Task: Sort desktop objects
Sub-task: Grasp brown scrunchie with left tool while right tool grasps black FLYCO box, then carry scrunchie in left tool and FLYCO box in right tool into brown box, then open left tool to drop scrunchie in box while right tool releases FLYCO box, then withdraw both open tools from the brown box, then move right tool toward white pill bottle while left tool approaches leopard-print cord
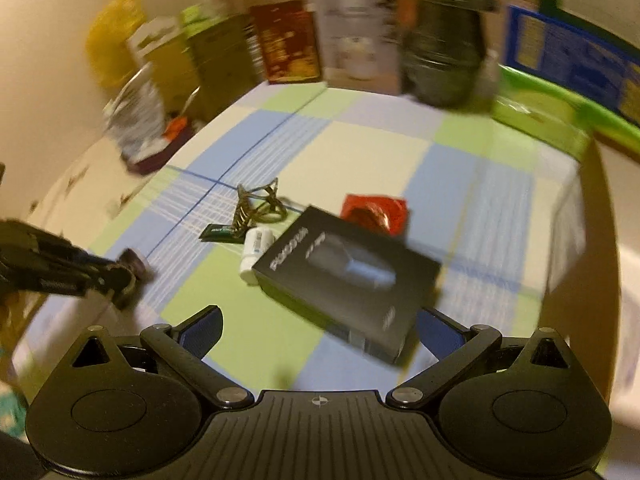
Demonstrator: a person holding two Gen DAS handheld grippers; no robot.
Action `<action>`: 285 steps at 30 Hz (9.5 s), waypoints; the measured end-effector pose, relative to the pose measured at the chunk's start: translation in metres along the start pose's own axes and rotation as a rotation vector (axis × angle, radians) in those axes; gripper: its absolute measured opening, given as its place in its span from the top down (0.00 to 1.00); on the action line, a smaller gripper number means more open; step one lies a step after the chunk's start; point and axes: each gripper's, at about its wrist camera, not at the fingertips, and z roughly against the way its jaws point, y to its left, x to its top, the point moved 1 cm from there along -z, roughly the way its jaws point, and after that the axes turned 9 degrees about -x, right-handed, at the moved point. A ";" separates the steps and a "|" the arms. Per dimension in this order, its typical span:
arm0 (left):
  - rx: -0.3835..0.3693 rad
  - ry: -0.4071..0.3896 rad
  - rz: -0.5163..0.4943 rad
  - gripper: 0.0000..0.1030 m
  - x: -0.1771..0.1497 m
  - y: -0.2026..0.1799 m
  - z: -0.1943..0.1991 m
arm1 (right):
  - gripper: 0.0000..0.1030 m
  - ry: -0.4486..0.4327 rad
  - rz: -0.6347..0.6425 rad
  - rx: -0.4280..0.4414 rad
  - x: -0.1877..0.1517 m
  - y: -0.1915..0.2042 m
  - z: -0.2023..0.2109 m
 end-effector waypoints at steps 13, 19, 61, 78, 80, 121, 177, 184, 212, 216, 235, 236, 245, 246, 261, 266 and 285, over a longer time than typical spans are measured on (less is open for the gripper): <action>0.003 -0.007 0.061 0.79 -0.003 0.013 0.005 | 0.49 0.102 -0.112 0.050 0.038 -0.054 -0.070; 0.001 0.000 0.060 0.79 -0.001 0.014 0.003 | 0.49 0.170 -0.088 0.140 0.021 -0.045 -0.050; 0.020 0.049 -0.036 0.80 -0.006 -0.030 -0.014 | 0.26 0.166 -0.023 -0.111 -0.057 0.031 -0.012; -0.087 0.011 -0.180 0.80 -0.007 -0.130 0.003 | 0.26 0.119 -0.099 -0.120 -0.101 -0.034 0.064; -0.101 -0.001 -0.197 0.80 -0.004 -0.144 0.006 | 0.26 0.108 -0.109 -0.120 -0.106 -0.046 0.076; -0.245 -0.166 -0.465 0.80 0.148 -0.408 -0.057 | 0.26 -0.102 -0.256 -0.354 -0.064 -0.332 0.169; -0.099 -0.045 -0.407 0.37 0.201 -0.410 -0.141 | 0.08 -0.029 -0.287 -0.299 -0.051 -0.377 0.102; -0.111 -0.064 -0.412 0.28 0.191 -0.413 -0.120 | 0.02 -0.052 -0.308 -0.266 -0.071 -0.365 0.128; -0.051 -0.188 -0.289 0.15 0.085 -0.399 -0.007 | 0.02 -0.156 -0.335 -0.216 -0.124 -0.290 0.207; -0.041 -0.197 -0.277 0.15 0.072 -0.394 0.004 | 0.02 -0.154 -0.337 -0.221 -0.127 -0.281 0.210; -0.048 -0.160 -0.242 0.15 0.025 -0.335 0.036 | 0.02 -0.083 -0.383 -0.213 -0.145 -0.207 0.213; -0.047 -0.157 -0.240 0.15 0.023 -0.330 0.038 | 0.02 -0.078 -0.383 -0.209 -0.144 -0.203 0.211; -0.035 -0.109 -0.215 0.15 0.008 -0.283 0.050 | 0.02 -0.029 -0.361 -0.158 -0.134 -0.150 0.193; -0.034 -0.107 -0.212 0.15 0.007 -0.278 0.052 | 0.02 -0.026 -0.359 -0.149 -0.132 -0.144 0.191; 0.012 -0.097 -0.149 0.15 -0.005 -0.195 0.078 | 0.02 0.005 -0.314 -0.066 -0.100 -0.063 0.148; 0.031 -0.094 -0.123 0.15 -0.009 -0.165 0.084 | 0.02 0.016 -0.303 -0.056 -0.090 -0.040 0.131; 0.067 -0.068 -0.070 0.15 -0.001 -0.074 0.075 | 0.02 -0.022 -0.261 -0.061 -0.048 0.025 0.062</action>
